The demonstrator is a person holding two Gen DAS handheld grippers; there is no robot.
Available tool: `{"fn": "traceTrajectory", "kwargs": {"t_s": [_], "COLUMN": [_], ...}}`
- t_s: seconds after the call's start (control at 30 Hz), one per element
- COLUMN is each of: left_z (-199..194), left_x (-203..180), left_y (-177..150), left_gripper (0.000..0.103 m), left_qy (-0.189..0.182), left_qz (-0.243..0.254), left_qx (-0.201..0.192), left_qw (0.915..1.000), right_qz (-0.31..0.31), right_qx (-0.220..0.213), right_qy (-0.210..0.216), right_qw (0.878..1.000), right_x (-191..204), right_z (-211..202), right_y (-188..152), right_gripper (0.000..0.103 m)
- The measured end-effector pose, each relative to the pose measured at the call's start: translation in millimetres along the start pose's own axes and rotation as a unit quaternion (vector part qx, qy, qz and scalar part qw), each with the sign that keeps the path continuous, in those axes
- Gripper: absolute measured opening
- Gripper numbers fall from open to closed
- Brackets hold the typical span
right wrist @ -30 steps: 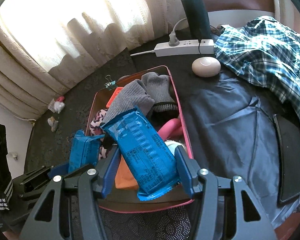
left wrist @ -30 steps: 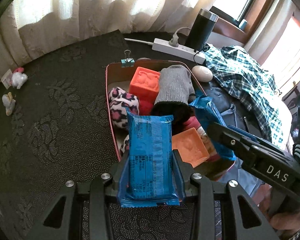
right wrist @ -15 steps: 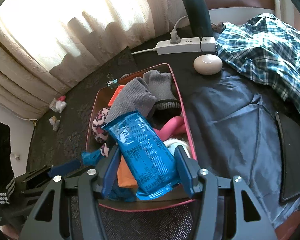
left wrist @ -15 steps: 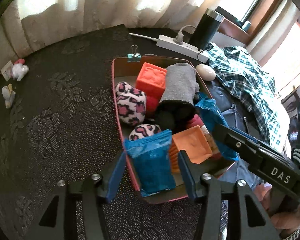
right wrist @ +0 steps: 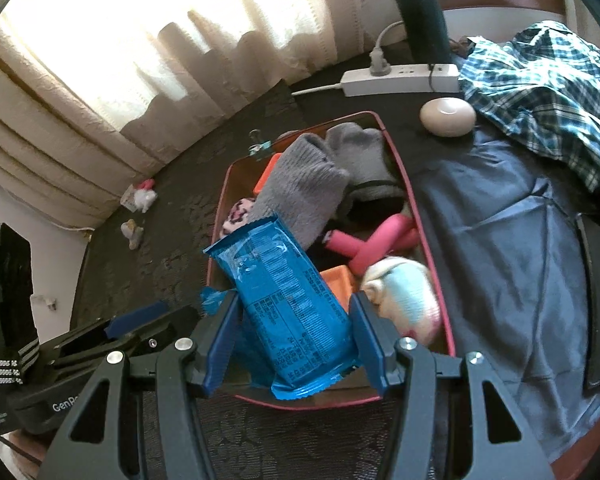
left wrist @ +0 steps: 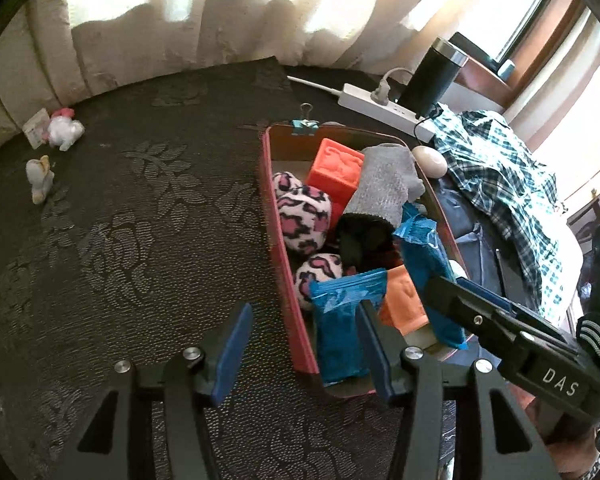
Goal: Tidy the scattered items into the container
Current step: 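Carry both blue packets into the red box and lower them inside, then open both grippers to release the blue packets into the box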
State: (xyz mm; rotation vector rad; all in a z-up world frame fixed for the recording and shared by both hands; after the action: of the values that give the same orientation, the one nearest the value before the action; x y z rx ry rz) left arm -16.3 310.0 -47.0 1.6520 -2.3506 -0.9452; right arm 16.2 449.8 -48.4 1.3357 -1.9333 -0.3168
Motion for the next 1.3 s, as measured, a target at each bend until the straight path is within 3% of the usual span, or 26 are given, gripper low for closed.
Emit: {"fn": "traceTrajectory", "kwargs": {"t_s": [0.23, 0.77, 0.97, 1.3], "left_z": [-5.9, -14.9, -14.0, -11.6], "left_x": [14.9, 32.3, 30.9, 24.6], "left_y": [-3.6, -6.6, -5.9, -7.9], "left_gripper": [0.055, 0.055, 0.055, 0.055], "left_qy": [0.009, 0.010, 0.009, 0.005], "left_qz": [-0.008, -0.016, -0.011, -0.003], "left_qx": [0.000, -0.003, 0.000, 0.007], "left_qw": [0.9999, 0.9998, 0.9999, 1.0000], "right_qz": [-0.013, -0.007, 0.004, -0.078], "right_qx": [0.007, 0.013, 0.007, 0.038], "right_qy": [0.009, 0.014, -0.006, -0.056], "right_qw": [1.000, 1.000, 1.000, 0.995], "right_x": [16.9, 13.0, -0.2, 4.0], "right_z": [7.6, 0.6, -6.7, 2.8], "right_y": [-6.2, -8.5, -5.8, -24.6], "right_gripper": [0.059, 0.059, 0.059, 0.059]}}
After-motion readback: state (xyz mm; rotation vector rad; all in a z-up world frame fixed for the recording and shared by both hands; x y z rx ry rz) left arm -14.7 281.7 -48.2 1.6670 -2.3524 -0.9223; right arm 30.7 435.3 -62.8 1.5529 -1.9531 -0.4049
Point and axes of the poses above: each gripper's, at about its wrist camera, not at the fingertips, and z roughly the way its jaws point, x to its left, y to its top, the point moved 7 cm from there along z, roughly the way its jaws point, and after that the axes turned 9 degrees about -x, right-handed, at the moved point
